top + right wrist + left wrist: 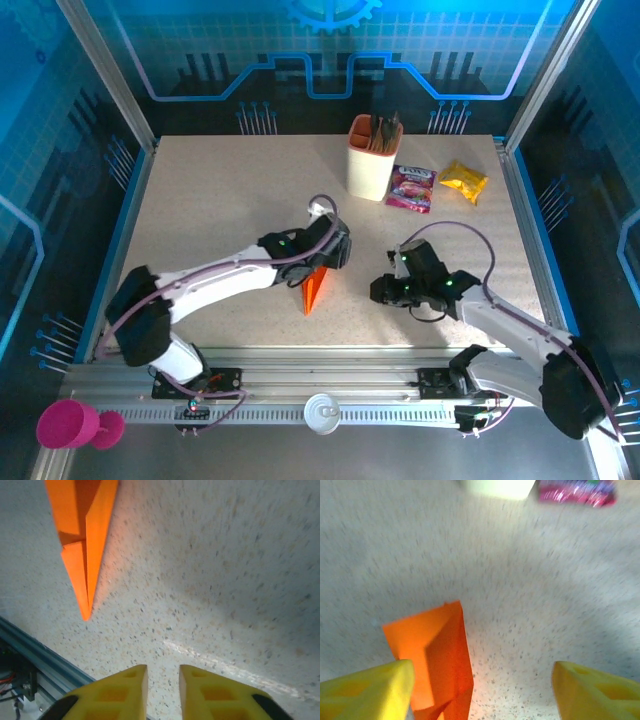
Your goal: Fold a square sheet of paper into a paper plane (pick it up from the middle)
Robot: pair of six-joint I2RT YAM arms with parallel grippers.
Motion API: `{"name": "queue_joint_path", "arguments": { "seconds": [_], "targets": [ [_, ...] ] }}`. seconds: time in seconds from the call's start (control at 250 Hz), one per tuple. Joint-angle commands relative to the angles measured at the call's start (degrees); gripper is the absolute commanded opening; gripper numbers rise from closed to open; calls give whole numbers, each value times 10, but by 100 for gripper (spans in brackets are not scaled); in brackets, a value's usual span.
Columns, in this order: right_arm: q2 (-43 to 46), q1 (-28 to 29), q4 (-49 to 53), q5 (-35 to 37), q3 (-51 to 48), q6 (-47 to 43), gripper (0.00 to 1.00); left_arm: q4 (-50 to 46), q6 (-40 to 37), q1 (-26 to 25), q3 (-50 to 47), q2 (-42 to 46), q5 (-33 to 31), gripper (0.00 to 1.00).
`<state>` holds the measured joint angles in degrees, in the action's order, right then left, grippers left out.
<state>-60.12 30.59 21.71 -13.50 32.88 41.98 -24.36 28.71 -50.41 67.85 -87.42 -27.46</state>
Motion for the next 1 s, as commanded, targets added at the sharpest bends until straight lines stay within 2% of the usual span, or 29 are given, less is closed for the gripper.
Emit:
{"name": "queue_joint_path", "arguments": {
  "seconds": [0.0,0.032,0.084,0.108,0.152,0.196,0.403,0.543,0.615,0.695,0.795,0.899,0.939,0.995],
  "targets": [
    [44,-41,85,22,49,-32,56,-62,-26,21,14,80,-30,85],
    [55,-59,104,28,60,-41,65,-71,-33,26,13,101,-37,90],
    [70,-92,128,32,78,-55,79,-85,-46,37,7,135,-51,93],
    [75,-108,136,28,86,-61,83,-93,-47,44,3,151,-55,100],
    [80,-136,153,24,102,-74,91,-104,-51,60,-7,182,-54,100],
    [82,-161,172,28,118,-86,95,-113,-52,77,-20,210,-49,100],
    [94,-223,219,37,146,-121,99,-137,-41,113,-90,319,-40,100],
    [133,-229,214,157,125,-112,99,-69,-46,149,-199,388,-66,100],
    [164,-229,158,229,88,-109,99,-12,-73,175,-258,419,-96,100],
    [199,-229,67,308,35,-122,99,45,-98,228,-307,443,-111,100],
    [211,-230,-51,361,-13,-223,99,157,-154,290,-368,456,-122,100],
    [160,-236,-155,397,-36,-317,99,260,-187,356,-413,417,-110,100],
    [127,-240,-178,406,-36,-332,99,288,-173,379,-421,388,-113,100],
    [69,-249,-215,398,-29,-354,99,330,-157,415,-430,343,-79,100]
  ]
}}
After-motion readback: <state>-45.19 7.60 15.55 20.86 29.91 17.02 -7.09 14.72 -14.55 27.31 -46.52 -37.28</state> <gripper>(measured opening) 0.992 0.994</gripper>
